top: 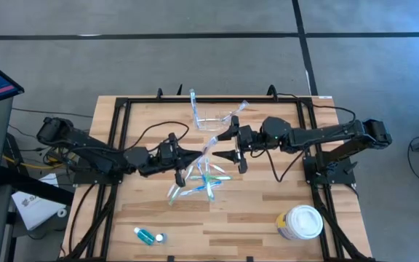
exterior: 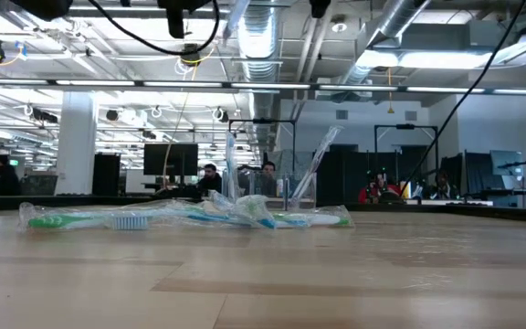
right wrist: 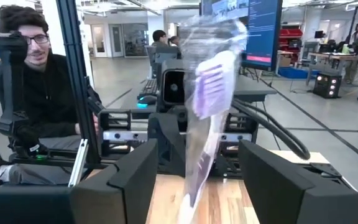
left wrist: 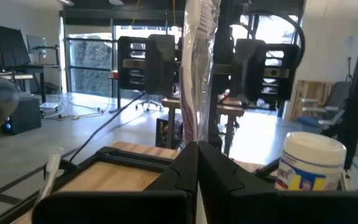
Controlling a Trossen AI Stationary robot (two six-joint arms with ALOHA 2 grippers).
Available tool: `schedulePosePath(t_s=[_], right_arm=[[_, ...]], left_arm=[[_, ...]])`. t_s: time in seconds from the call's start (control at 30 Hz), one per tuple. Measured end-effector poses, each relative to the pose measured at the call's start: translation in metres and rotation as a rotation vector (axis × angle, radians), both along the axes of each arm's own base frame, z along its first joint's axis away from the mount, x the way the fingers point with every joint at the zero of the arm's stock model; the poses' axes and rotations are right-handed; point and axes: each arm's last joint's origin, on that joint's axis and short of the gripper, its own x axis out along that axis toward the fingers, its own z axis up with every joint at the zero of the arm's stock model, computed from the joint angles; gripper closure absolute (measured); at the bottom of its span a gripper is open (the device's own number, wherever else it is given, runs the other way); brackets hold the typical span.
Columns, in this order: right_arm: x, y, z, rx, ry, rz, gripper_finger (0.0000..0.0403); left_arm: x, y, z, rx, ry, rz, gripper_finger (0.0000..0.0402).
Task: Pick & Place toothbrushing station
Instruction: Put the violet toothbrush into the transparent organizer
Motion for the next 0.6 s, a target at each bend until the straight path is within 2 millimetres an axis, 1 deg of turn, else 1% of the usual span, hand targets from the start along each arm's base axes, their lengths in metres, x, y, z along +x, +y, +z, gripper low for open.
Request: schedulePosePath(t_s=[0.27,0.47,0.6], right_arm=[[0.0,0.0,-0.001,0.0,0.008,0.0,0.0219],[0.0,0.0,-0.001,-0.002,0.015,-0.005,0.0237],[0.0,0.0,-0.002,-0.002,0.016,-0.004,0.0262]], left_arm=[[0.012,0.006,-0.01,-0.012,-0.032,-0.043,0.0401],[0.017,0.007,-0.016,-0.018,-0.041,-0.047,0.0401],[0.017,0.007,-0.015,-0.019,-0.049,-0.052,0.0401]])
